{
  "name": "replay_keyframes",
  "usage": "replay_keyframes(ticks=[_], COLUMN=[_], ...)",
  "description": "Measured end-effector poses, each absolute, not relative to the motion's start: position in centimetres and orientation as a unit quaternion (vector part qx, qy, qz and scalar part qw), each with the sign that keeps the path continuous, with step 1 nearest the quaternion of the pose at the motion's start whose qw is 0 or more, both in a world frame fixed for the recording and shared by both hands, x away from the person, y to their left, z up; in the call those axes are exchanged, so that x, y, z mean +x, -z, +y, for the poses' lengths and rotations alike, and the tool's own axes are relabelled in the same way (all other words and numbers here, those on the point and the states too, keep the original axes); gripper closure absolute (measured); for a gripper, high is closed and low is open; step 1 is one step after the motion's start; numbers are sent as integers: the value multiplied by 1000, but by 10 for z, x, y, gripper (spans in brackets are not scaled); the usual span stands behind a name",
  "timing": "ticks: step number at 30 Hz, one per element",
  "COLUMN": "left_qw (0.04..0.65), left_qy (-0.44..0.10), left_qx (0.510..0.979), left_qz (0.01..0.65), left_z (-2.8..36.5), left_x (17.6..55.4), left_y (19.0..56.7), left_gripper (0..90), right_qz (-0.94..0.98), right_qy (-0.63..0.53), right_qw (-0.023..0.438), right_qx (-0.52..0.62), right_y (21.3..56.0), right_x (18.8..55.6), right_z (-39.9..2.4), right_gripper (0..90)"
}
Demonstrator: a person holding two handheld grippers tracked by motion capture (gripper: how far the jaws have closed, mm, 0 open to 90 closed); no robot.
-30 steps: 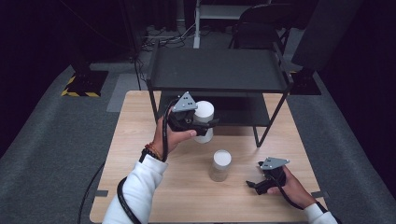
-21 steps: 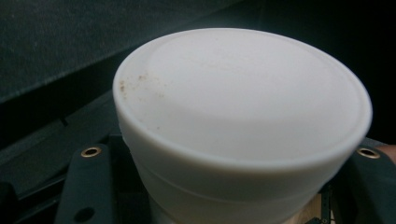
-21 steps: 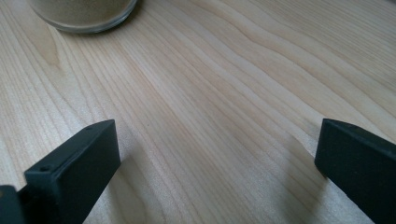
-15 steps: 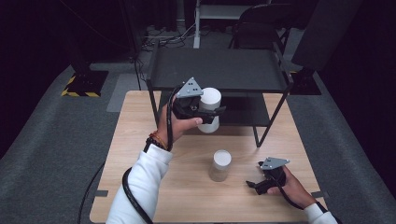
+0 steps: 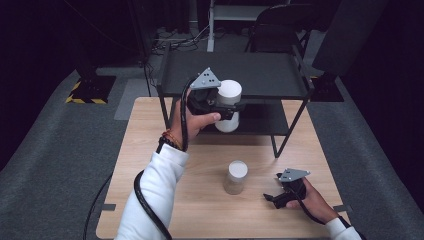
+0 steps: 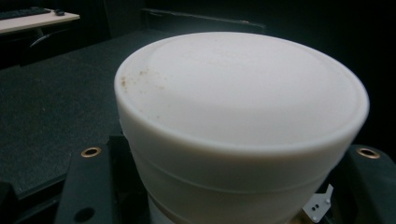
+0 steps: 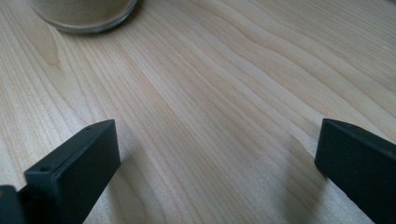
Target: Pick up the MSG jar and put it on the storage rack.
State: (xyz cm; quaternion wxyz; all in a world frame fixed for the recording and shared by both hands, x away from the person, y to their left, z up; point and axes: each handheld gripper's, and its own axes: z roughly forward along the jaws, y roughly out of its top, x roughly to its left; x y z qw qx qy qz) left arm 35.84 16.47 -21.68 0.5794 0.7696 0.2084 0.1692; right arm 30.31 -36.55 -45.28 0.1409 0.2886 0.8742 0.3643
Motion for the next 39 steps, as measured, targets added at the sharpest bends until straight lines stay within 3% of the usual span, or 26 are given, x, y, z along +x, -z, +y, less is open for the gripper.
replay_keyframes(ticks=[27,39], left_qw=[597,598], left_qy=[-187,-201], left_qx=[754,743], left_qz=[200,224], left_z=[159,148], left_x=[373,391], left_y=[166,160], left_gripper=[345,345], right_qz=[874,874], right_qy=[-364,-364], right_qw=[141,140], right_qx=[288,288], right_y=[453,453], right_x=[303,303], right_z=[-366,-366], right_gripper=[0,0])
